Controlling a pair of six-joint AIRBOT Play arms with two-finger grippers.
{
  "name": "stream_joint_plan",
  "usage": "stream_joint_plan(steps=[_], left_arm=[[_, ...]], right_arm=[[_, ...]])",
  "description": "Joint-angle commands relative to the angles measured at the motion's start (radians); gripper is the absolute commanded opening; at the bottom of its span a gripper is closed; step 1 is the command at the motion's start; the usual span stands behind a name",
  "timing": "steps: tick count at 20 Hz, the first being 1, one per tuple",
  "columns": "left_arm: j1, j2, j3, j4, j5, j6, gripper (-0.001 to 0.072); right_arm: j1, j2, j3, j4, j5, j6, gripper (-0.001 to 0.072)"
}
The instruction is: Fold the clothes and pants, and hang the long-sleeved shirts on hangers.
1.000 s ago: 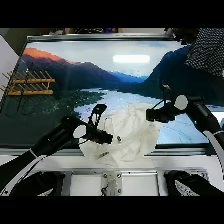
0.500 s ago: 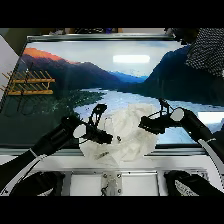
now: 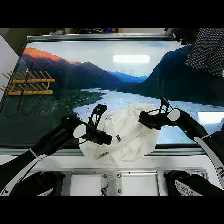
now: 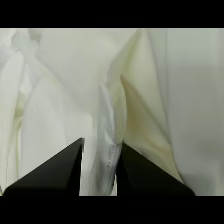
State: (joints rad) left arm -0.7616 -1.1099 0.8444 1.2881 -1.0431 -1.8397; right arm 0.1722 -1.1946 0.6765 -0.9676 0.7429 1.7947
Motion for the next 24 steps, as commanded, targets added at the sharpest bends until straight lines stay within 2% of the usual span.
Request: stream_joint_plan(steps=[1, 2, 4, 6, 9, 12, 16, 20, 24], left_arm=[[0.001, 0.0, 0.001, 0.001, -0.005, 0.001, 0.0007], [0.007, 0.01, 0.001, 0.004, -0.004, 0.002, 0.0007], [0.044, 0.066, 0.019, 0.004, -0.02, 0.004, 0.0007], [0.095, 0.143, 0.092, 0.003, -0.066, 0.01, 0.0007], [0.109, 0.251, 0.229, -0.003, -0.099, 0.01, 0.0006], [0.066, 0.312, 0.275, 0.003, -0.179, -0.026, 0.0006], [-0.004, 0.374, 0.123, 0.003, -0.203, -0.159, 0.0006], [-0.018, 0.386, -0.024, -0.007, -0.16, -0.195, 0.0006], [-0.018, 0.327, -0.042, -0.008, -0.151, -0.191, 0.0007]], right_arm=[[0.0, -0.002, 0.0, -0.006, -0.051, -0.016, 0.0092], [-0.001, 0.0, 0.007, -0.035, -0.037, -0.035, 0.0014], [-0.003, 0.021, 0.092, -0.131, 0.081, -0.122, 0.0013], [-0.002, 0.056, 0.286, -0.205, 0.303, -0.195, 0.0013], [0.005, 0.073, 0.647, -0.244, 0.69, -0.186, 0.0013], [0.089, 0.086, 0.864, -0.397, 0.916, -0.089, 0.0012], [0.31, 0.124, 0.854, -0.643, 1.078, 0.095, 0.0013], [0.451, 0.111, 0.766, -0.663, 1.073, 0.197, 0.0013], [0.467, 0.064, 0.734, -0.66, 1.064, 0.196, 0.0014]])
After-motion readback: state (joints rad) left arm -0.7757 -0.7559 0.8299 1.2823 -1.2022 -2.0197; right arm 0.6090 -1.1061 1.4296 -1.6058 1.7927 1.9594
